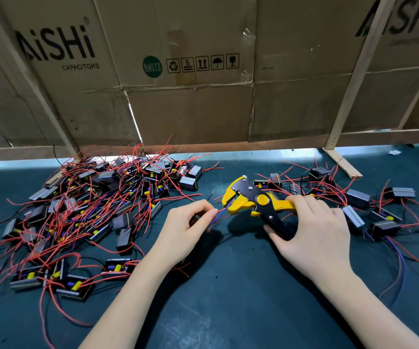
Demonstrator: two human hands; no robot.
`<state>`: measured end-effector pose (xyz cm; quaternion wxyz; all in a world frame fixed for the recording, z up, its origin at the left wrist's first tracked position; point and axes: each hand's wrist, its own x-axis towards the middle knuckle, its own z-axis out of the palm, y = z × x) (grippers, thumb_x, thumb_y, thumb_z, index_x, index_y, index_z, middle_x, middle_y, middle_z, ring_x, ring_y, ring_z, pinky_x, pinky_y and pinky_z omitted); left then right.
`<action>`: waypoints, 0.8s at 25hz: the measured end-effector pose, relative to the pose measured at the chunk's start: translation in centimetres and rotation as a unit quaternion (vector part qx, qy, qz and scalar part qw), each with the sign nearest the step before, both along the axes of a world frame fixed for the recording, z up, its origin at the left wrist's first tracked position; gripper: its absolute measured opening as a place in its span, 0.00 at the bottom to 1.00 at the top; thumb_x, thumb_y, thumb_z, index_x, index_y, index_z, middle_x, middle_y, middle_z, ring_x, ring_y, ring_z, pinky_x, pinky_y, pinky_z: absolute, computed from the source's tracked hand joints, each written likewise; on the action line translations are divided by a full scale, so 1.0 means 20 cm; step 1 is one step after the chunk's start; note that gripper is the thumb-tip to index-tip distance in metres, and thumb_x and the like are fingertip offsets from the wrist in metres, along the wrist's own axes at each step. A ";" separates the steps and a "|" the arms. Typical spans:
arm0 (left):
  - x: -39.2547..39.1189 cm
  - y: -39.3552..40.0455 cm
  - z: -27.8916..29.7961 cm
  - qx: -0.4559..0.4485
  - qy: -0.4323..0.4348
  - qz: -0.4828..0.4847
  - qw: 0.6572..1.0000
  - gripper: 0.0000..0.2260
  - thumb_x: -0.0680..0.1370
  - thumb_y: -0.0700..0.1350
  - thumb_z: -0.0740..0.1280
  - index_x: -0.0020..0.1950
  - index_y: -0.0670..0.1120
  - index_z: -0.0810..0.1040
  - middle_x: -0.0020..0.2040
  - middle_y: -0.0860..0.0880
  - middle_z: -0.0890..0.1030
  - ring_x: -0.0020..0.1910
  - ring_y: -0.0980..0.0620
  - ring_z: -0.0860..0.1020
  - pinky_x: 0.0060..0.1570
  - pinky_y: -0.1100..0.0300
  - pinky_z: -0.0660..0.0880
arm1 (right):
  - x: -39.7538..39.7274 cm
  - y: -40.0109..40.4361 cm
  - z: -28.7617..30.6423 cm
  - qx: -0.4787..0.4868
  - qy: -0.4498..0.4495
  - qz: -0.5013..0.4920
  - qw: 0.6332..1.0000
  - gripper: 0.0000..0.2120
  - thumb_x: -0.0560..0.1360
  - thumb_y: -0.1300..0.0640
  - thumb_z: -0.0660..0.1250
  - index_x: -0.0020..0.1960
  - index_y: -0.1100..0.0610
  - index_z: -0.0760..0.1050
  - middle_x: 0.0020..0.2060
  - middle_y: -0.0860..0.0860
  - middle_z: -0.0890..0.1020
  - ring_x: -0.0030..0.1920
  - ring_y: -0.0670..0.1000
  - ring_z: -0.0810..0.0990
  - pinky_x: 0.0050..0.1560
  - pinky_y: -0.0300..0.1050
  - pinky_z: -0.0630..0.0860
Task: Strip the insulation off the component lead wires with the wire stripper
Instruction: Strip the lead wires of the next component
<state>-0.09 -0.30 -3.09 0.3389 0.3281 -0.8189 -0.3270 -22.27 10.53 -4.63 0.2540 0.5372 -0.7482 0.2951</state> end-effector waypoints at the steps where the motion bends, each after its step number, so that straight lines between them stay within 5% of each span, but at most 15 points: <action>1: 0.00 0.00 0.00 -0.002 -0.004 0.002 1.000 0.10 0.82 0.46 0.64 0.40 0.48 0.77 0.31 0.49 0.77 0.30 0.58 0.68 0.33 0.64 0.64 | 0.00 0.00 0.00 -0.002 -0.002 0.004 1.000 0.25 0.61 0.42 0.78 0.50 0.56 0.78 0.41 0.50 0.80 0.45 0.58 0.79 0.43 0.51 0.68; 14: 0.00 0.01 0.00 -0.012 -0.018 -0.006 1.000 0.10 0.82 0.45 0.64 0.40 0.49 0.76 0.29 0.49 0.77 0.29 0.58 0.69 0.33 0.65 0.65 | 0.02 0.02 0.03 0.014 -0.026 -0.030 0.999 0.19 0.57 0.46 0.83 0.38 0.55 0.79 0.29 0.51 0.80 0.30 0.59 0.80 0.29 0.44 0.70; 17: 0.01 0.01 0.02 -0.012 -0.028 -0.005 1.000 0.08 0.81 0.50 0.65 0.43 0.50 0.77 0.33 0.52 0.79 0.32 0.56 0.72 0.37 0.60 0.68 | 0.01 0.01 0.02 -0.006 -0.010 -0.022 1.000 0.24 0.59 0.44 0.81 0.49 0.55 0.80 0.38 0.51 0.81 0.40 0.60 0.81 0.39 0.49 0.72; 20: 0.05 0.01 0.06 -0.045 -0.075 -0.017 0.996 0.15 0.74 0.64 0.65 0.55 0.57 0.77 0.49 0.58 0.77 0.44 0.57 0.76 0.48 0.62 0.71 | -0.01 0.01 0.01 -0.029 -0.035 -0.039 0.998 0.26 0.63 0.42 0.78 0.54 0.57 0.78 0.44 0.53 0.81 0.47 0.60 0.79 0.49 0.53 0.68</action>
